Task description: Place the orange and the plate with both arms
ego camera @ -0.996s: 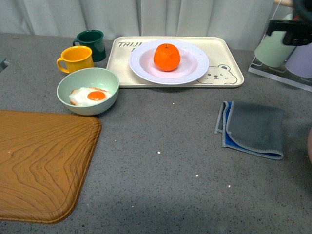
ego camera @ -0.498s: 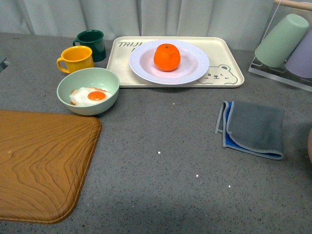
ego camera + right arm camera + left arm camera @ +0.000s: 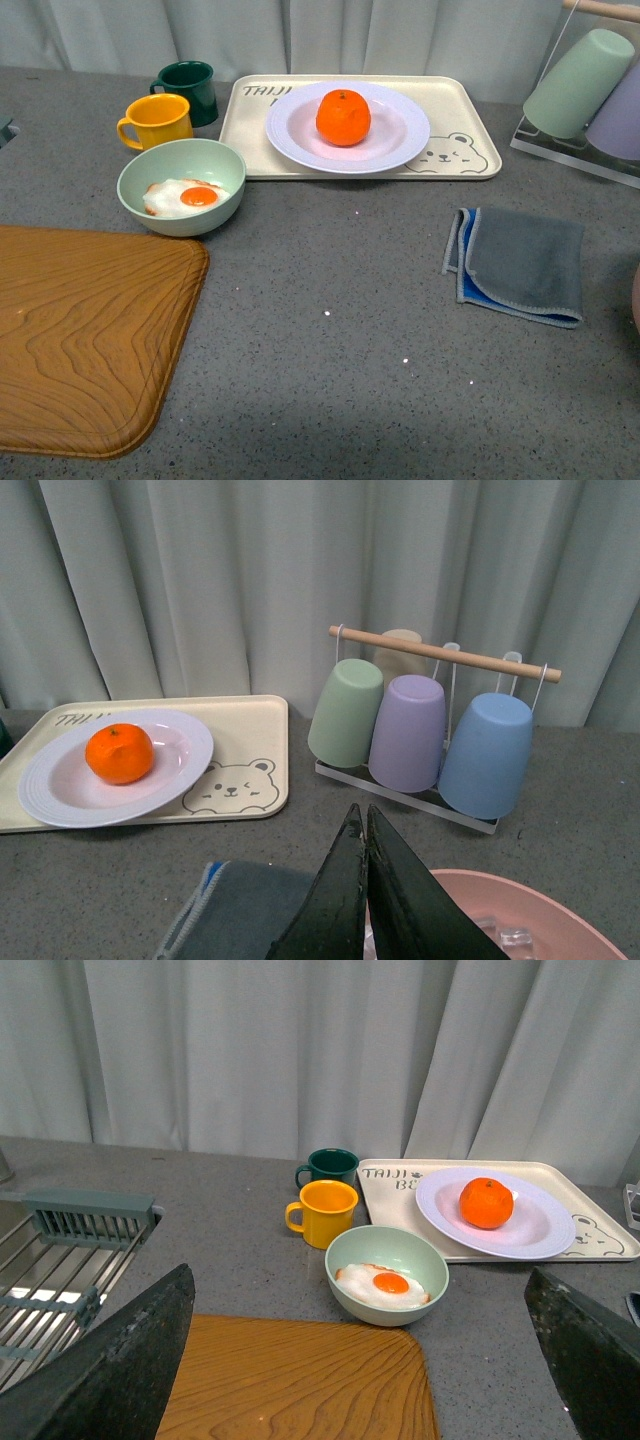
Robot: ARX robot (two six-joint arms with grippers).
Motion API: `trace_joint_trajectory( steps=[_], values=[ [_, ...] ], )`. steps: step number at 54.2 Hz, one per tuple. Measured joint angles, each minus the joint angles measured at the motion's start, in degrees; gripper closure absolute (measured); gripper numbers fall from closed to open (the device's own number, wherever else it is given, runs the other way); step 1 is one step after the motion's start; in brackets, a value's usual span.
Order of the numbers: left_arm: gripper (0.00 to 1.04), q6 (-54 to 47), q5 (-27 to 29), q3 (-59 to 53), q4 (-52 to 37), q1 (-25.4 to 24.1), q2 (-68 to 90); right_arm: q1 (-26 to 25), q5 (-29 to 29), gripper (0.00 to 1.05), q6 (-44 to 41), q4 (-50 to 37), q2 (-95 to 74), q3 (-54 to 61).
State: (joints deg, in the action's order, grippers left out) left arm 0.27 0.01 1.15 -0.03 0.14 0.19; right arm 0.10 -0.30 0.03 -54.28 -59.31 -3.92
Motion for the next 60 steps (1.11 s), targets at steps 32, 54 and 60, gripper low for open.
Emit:
trace_joint_trajectory(
  steps=[32, 54, 60],
  values=[
    [0.07, 0.0, 0.0, 0.0, 0.0, 0.0, 0.0, 0.0, 0.2, 1.04, 0.0, 19.8, 24.1, 3.5],
    [0.07, 0.0, 0.0, 0.0, 0.0, 0.0, 0.0, 0.0, 0.2, 1.04, 0.0, 31.0, 36.0, 3.6],
    [0.07, 0.0, 0.0, 0.0, 0.0, 0.0, 0.0, 0.0, 0.2, 1.04, 0.0, 33.6, 38.7, 3.6]
  ],
)
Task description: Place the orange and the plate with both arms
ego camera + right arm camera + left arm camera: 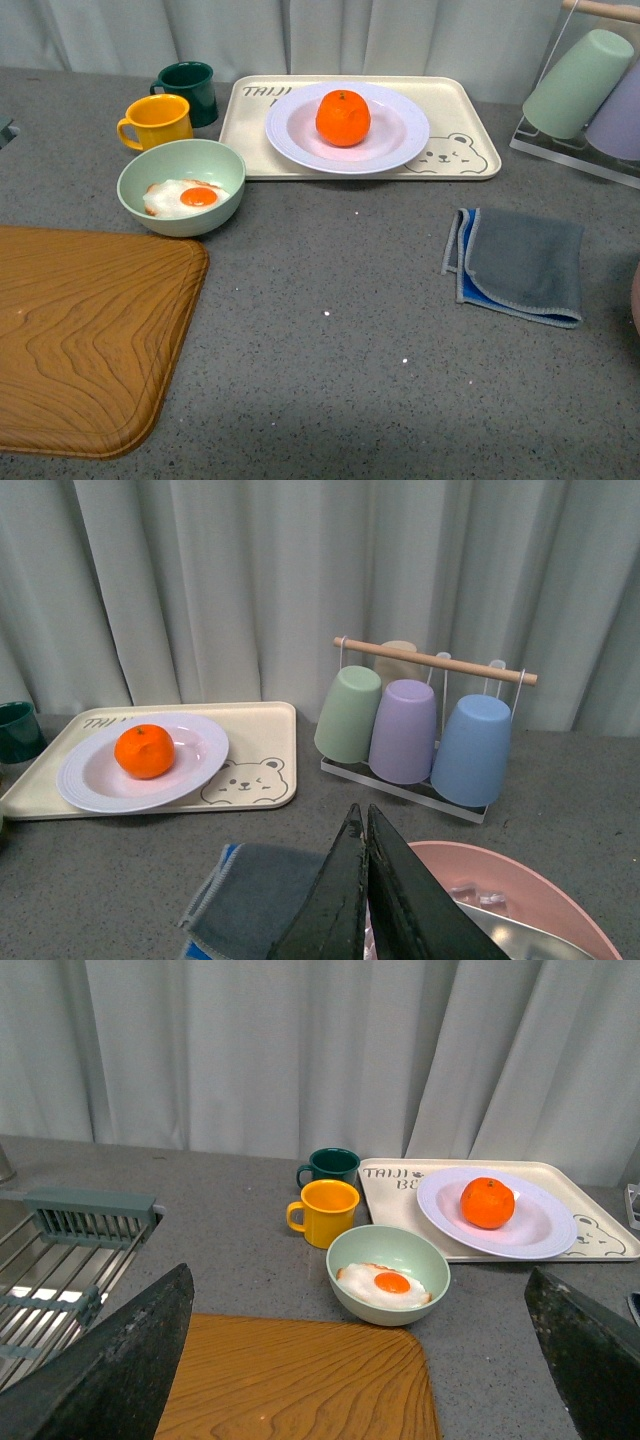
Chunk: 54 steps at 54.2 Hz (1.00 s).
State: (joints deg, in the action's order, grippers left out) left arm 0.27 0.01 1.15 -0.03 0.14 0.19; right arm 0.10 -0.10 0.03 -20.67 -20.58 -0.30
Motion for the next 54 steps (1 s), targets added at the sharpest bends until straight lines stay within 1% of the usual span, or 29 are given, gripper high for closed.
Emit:
trace_joint_trajectory(
  steps=[30, 32, 34, 36, 46, 47, 50, 51, 52, 54],
  values=[
    [0.07, 0.0, 0.0, 0.0, 0.0, 0.0, 0.0, 0.0, 0.0, 1.04, 0.0, 10.4, 10.5, 0.0],
    [0.07, 0.0, 0.0, 0.0, 0.0, 0.0, 0.0, 0.0, 0.0, 1.04, 0.0, 12.6, 12.4, 0.0],
    [0.07, 0.0, 0.0, 0.0, 0.0, 0.0, 0.0, 0.0, 0.0, 1.04, 0.0, 18.1, 16.3, 0.0],
    [0.07, 0.0, 0.0, 0.0, 0.0, 0.0, 0.0, 0.0, 0.1, 1.04, 0.0, 20.1, 18.4, 0.0],
    [0.07, 0.0, 0.0, 0.0, 0.0, 0.0, 0.0, 0.0, 0.1, 1.04, 0.0, 20.6, 20.3, 0.0],
    [0.07, 0.0, 0.0, 0.0, 0.0, 0.0, 0.0, 0.0, 0.1, 1.02, 0.0, 20.6, 20.3, 0.0],
    [0.07, 0.0, 0.0, 0.0, 0.0, 0.0, 0.0, 0.0, 0.1, 0.88, 0.0, 20.6, 20.3, 0.0],
    [0.07, 0.0, 0.0, 0.0, 0.0, 0.0, 0.0, 0.0, 0.1, 0.85, 0.0, 20.6, 20.3, 0.0],
    [0.07, 0.0, 0.0, 0.0, 0.0, 0.0, 0.0, 0.0, 0.1, 0.79, 0.0, 20.6, 20.3, 0.0],
    [0.07, 0.0, 0.0, 0.0, 0.0, 0.0, 0.0, 0.0, 0.1, 0.72, 0.0, 20.6, 20.3, 0.0]
  ],
)
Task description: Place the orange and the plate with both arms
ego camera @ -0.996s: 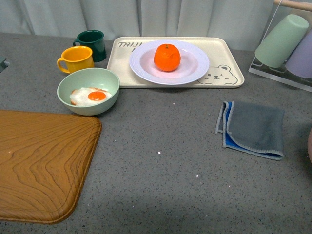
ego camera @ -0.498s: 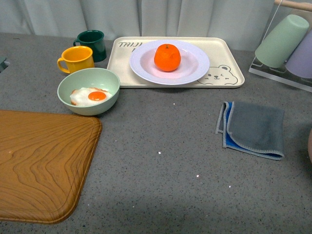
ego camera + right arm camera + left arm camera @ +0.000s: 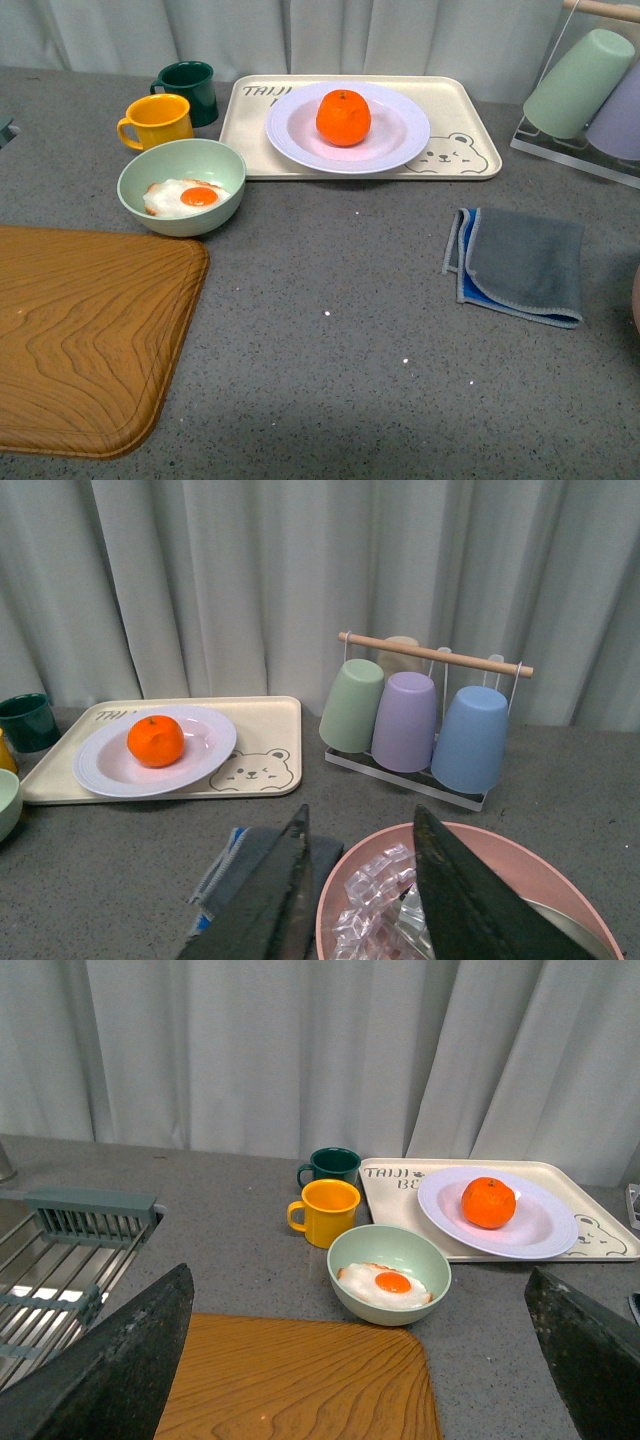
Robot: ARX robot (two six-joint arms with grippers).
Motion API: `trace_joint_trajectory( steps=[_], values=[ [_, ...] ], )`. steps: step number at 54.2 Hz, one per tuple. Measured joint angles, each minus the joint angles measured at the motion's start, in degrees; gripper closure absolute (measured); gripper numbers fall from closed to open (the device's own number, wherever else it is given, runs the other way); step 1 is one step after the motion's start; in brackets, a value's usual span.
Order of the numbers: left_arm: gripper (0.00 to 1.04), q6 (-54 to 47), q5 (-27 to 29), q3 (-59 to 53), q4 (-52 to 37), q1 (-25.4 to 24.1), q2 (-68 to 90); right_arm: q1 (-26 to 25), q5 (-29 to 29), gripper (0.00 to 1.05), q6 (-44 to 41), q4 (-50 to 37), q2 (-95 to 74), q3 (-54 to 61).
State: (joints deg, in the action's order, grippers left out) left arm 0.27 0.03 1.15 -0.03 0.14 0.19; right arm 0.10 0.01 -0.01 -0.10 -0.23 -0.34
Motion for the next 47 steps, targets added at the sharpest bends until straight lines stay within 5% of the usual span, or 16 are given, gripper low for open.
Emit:
trace_joint_trajectory(
  steps=[20, 47],
  values=[
    [0.07, 0.0, 0.0, 0.0, 0.0, 0.0, 0.0, 0.0, 0.0, 0.08, 0.0, 0.0, 0.0, 0.0],
    [0.07, 0.0, 0.0, 0.0, 0.0, 0.0, 0.0, 0.0, 0.0, 0.09, 0.0, 0.0, 0.0, 0.0]
  ],
)
